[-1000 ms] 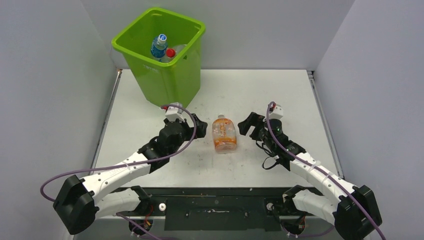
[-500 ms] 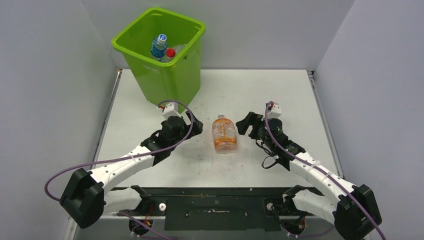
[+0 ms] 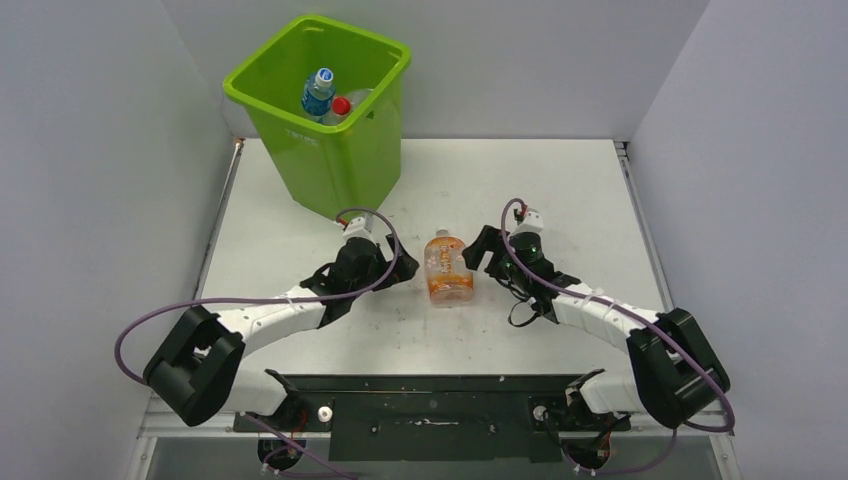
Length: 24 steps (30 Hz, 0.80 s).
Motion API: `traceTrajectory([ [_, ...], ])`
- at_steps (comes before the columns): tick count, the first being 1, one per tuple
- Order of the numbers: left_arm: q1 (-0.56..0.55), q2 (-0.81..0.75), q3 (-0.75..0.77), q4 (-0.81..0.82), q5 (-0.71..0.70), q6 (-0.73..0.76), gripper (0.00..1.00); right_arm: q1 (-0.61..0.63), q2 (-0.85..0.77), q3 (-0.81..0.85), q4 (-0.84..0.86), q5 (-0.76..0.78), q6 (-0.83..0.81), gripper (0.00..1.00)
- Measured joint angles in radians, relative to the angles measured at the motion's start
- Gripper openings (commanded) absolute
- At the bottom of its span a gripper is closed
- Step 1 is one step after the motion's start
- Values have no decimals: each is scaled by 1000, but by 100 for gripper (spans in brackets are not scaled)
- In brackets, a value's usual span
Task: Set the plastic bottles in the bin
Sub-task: Pick up the plastic bottle at the center of the board.
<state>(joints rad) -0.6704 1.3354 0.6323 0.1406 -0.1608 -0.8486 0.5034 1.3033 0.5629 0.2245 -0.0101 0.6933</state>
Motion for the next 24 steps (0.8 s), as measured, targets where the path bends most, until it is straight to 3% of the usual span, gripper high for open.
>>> traceTrajectory([
  [6,-3,82,-22,98,21,-8,98,-8,85,21,53,-16,3,90],
  [22,-12,155,1,176,36,-5,100,-18,212,20,181,-86,28,91],
  [24,-19,190,19,184,59,-5,92,-18,222,18,181,-95,32,91],
])
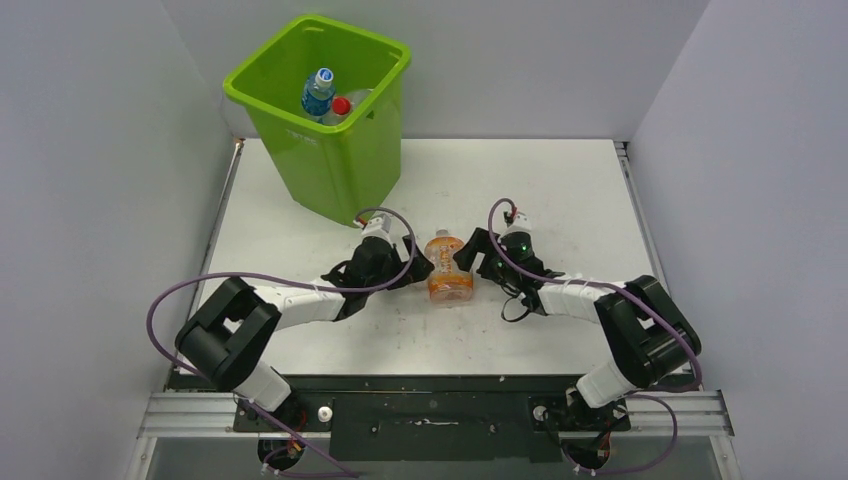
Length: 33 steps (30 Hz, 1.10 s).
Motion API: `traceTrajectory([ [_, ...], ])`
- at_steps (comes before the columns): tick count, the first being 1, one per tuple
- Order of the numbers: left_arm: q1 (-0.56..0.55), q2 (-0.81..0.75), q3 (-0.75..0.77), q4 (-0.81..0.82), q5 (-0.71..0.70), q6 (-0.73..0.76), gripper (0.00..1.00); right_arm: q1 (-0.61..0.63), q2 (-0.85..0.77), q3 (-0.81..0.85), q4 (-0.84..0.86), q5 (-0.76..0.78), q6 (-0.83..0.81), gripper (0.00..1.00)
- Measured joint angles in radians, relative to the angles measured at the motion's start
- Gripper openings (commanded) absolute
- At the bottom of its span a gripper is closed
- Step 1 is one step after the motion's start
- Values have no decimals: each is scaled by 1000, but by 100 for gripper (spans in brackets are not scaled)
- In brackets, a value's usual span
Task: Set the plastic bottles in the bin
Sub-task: Pick up the plastic bottle at the center of the board.
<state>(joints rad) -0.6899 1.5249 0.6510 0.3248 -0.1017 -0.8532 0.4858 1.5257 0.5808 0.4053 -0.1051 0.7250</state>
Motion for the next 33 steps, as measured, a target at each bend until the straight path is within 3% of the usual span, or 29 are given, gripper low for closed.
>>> traceTrajectory([
  [10,-37,79,-15,103,129,-23,68,0,-40,-103,44,-53,50,91],
  [18,-48,122,-30,208,195,-54,35,0,-89,-163,63,-82,76,91],
  [25,-48,126,-50,286,204,-64,15,1,-129,-169,37,-103,76,90],
  [28,-55,126,-56,314,216,-61,2,1,-149,-172,23,-105,76,90],
  [33,-61,126,-88,368,222,-55,0,-2,-184,-173,-23,-112,74,90],
])
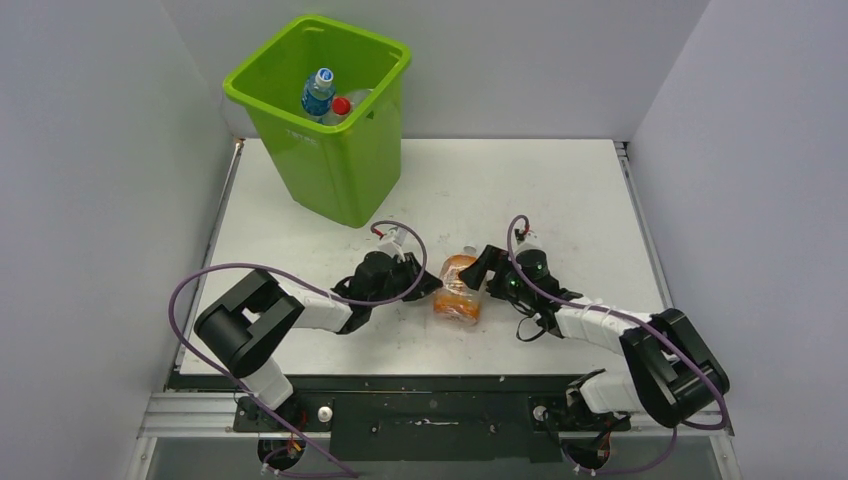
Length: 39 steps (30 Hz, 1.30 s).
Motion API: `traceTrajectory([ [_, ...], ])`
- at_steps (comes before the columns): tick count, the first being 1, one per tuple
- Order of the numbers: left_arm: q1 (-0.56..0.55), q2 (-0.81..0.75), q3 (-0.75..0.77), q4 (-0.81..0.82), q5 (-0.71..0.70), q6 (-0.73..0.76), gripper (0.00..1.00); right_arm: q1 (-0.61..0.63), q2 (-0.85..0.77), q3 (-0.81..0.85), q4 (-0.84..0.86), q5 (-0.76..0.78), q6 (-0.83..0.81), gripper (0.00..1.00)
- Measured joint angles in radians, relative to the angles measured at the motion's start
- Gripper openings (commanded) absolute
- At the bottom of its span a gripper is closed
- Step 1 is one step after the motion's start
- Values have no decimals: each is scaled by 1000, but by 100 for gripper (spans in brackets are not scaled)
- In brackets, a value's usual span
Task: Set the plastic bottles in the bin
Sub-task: Pick up the plastic bottle at the center of the board.
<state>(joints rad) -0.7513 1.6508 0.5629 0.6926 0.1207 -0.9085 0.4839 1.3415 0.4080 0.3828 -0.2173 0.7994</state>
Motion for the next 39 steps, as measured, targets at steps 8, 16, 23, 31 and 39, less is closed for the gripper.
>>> traceTrajectory([
  [8,-14,-52,-73,61,-4,46,0,-35,-186,0,-121,-35,-7,90],
  [16,-20,-166,-130,106,-26,87,2,-54,-351,0,-211,-64,-45,90],
  [23,-23,-209,-136,87,-42,108,48,-72,-383,-29,-289,-56,-63,90],
  [31,-64,-219,-118,36,-45,106,52,-73,-310,11,-387,-21,-139,90],
  [39,-101,-121,-85,53,-34,86,47,-73,-235,7,-393,-29,-134,90],
])
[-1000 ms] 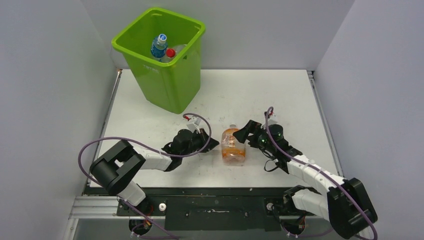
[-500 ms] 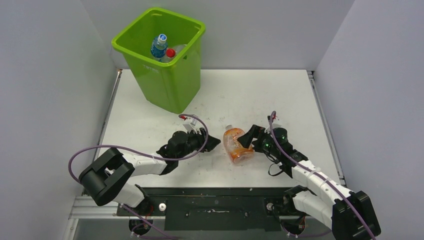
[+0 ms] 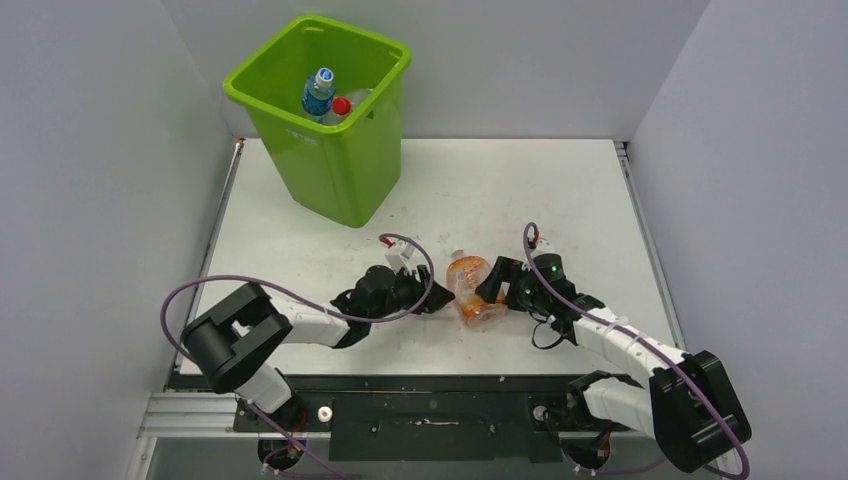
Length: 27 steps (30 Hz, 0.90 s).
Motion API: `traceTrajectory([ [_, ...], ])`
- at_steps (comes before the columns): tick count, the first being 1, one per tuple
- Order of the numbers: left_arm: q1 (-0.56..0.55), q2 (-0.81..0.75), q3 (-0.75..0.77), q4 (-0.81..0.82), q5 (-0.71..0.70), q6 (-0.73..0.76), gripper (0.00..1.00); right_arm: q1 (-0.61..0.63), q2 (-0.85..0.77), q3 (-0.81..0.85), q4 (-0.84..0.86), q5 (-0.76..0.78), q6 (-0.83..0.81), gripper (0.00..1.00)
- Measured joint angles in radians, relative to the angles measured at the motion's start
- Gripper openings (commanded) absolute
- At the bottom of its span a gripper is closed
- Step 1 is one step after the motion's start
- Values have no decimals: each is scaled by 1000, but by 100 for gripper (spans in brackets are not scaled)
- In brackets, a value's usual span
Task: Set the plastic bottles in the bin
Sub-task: Pick up the plastic bottle at the center of the board.
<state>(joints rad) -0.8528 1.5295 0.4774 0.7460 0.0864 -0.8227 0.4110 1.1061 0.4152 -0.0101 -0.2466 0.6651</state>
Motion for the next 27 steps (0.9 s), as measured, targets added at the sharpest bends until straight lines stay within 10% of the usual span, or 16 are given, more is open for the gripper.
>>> traceTrajectory([
  [6,-42,117,46,16,5,-19,37,0,21,-48,74,-40,58,100],
  [14,-56,166,56,65,-3,-41,29,-19,57,-94,204,-76,113,45],
  [18,-48,169,52,64,-32,-41,30,-26,58,-111,263,-77,134,33],
  [27,-56,143,24,76,-34,-48,65,-17,53,-129,291,-104,140,6],
])
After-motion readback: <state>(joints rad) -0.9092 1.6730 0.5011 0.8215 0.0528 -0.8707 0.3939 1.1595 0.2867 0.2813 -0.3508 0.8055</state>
